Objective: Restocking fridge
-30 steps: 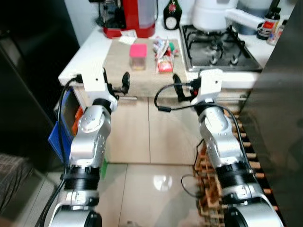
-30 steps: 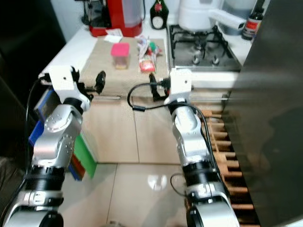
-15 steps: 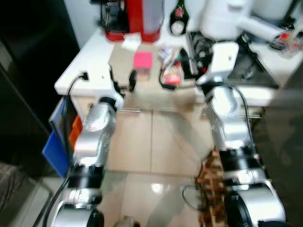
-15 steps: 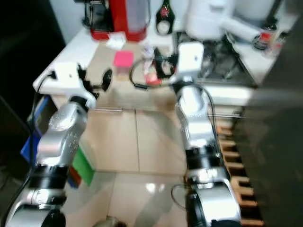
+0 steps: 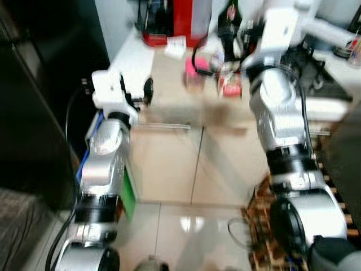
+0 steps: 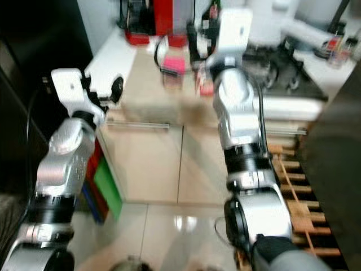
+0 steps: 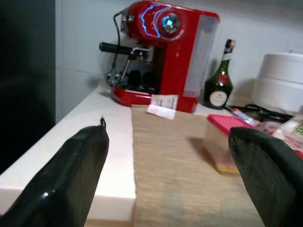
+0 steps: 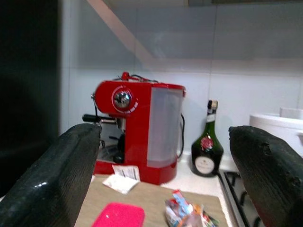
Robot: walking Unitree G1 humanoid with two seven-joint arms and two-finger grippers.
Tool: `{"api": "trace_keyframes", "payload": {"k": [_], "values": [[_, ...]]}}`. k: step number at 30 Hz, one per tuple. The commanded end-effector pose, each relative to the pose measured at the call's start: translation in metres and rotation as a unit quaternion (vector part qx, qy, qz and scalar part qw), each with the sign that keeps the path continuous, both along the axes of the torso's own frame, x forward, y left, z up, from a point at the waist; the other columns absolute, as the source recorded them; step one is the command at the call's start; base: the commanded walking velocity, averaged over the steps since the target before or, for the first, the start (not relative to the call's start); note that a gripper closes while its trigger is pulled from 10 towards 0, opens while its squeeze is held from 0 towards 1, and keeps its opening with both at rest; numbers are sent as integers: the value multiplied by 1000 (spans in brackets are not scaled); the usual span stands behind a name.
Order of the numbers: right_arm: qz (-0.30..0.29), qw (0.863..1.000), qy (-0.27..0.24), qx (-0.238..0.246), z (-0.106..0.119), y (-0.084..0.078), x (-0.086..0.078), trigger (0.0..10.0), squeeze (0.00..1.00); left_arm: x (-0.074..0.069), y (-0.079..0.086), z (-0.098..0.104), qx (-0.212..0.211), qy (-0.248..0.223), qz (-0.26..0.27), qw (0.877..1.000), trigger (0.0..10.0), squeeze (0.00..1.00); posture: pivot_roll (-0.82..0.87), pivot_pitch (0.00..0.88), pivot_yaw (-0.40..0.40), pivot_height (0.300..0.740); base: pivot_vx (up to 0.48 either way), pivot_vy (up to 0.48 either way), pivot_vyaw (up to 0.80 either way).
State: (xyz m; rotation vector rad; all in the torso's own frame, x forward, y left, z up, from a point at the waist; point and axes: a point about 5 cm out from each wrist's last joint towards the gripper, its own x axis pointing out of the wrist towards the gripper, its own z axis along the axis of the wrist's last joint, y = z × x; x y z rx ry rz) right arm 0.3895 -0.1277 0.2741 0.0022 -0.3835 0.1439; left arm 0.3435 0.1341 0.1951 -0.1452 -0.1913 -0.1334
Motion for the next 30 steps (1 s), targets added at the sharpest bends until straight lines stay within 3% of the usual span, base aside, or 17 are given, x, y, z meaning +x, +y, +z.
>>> {"api": "trace_keyframes", "payload": {"k": [1, 5, 9, 10, 13, 14, 15, 17, 21, 30], "values": [[-7, 1000, -2, 5, 7, -4, 3, 10000, 0, -1, -1, 0, 17, 1, -5, 1000, 10000, 0, 29, 0, 29, 740, 0, 0, 0], [-26, 1000, -6, 4, 0, -11, -6, 10000, 0, -9, -2, -1, 40, -2, -22, 999, 10000, 0, 40, 0, 17, 740, 0, 0, 0], [-40, 998, -26, -36, -35, -14, -59, 10000, 0, -37, 19, -4, 64, 5, -18, 998, 10000, 0, 39, 0, 21, 740, 0, 0, 0], [-46, 998, -20, -37, -49, -18, -82, 10000, 0, -48, 25, -7, 66, 17, -13, 998, 10000, 0, 31, 0, 26, 740, 0, 0, 0], [-68, 997, -25, -35, -59, -27, -105, 10000, 0, -54, 28, -4, 71, 17, -2, 997, 10000, 0, 27, 0, 26, 740, 0, 0, 0], [-68, 997, -25, -35, -59, -27, -105, 10000, 0, -54, 28, -4, 71, 17, -2, 997, 10000, 0, 27, 0, 26, 740, 0, 0, 0], [-81, 996, -24, -38, -67, -34, -118, 10000, 0, -57, 26, 2, 75, 8, -4, 997, 10000, 0, 22, 0, 27, 740, 0, 0, 0], [-102, 994, 0, -31, -78, -44, -128, 10000, 0, -59, 24, 9, 75, -9, -5, 997, 10000, 0, 17, 0, 27, 740, 0, 0, 0], [-94, 995, 35, -20, -94, -44, -133, 10000, 0, -57, 20, 21, 83, -46, -6, 996, 10000, 0, 5, 0, 27, 740, 349, 0, 0], [-63, 997, 38, -12, -85, -27, -119, 10000, 0, -50, 18, 27, 81, -45, 10, 996, 10000, 0, 2, 0, 27, 740, 480, 0, 0]]}}
